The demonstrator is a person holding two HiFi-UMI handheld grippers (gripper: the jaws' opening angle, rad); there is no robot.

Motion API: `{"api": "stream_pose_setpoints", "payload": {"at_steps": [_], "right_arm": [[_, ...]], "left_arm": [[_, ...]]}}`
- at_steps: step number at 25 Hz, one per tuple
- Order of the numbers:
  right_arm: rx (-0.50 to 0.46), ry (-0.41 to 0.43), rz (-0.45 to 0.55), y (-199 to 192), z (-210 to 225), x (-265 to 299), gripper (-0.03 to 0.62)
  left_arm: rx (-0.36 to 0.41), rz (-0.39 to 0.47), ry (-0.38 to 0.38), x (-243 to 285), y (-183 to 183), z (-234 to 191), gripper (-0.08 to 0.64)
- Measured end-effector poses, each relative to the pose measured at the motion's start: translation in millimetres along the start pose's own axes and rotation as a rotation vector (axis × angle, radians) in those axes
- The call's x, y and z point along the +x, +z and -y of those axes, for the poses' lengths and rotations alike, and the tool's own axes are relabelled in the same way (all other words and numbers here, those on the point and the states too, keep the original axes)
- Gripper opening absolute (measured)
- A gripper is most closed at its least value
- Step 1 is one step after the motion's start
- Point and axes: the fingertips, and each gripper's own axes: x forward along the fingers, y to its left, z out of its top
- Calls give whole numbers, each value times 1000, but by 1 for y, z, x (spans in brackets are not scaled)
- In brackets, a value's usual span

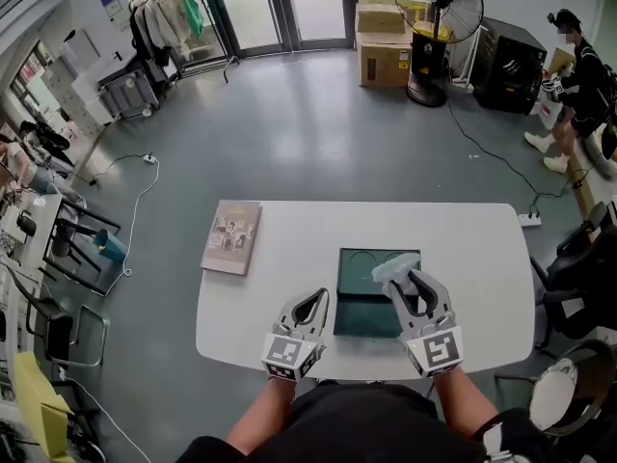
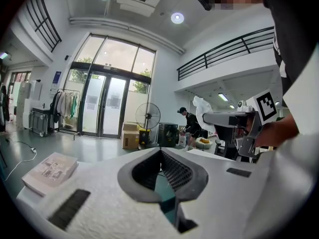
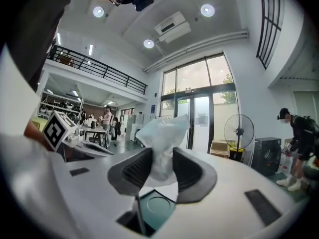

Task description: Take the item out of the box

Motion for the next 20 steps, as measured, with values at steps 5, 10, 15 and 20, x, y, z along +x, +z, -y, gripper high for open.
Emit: {"api": "stream_pose_setpoints", "payload": {"at_steps": [5, 10, 15, 20], "right_arm": [[-19, -27, 2, -1, 3, -5, 129], [-18, -47, 9, 2, 9, -8, 129], [-16, -54, 10, 3, 11, -11, 129], [-14, -50, 17, 3, 10, -13, 129]], "left_arm": [[-1, 8, -13, 5, 3, 3, 11], [-7, 15, -11, 12, 15, 4, 11], [-5, 20, -16, 13, 20, 9, 11], [9, 21, -12, 10, 18, 7, 11]]}}
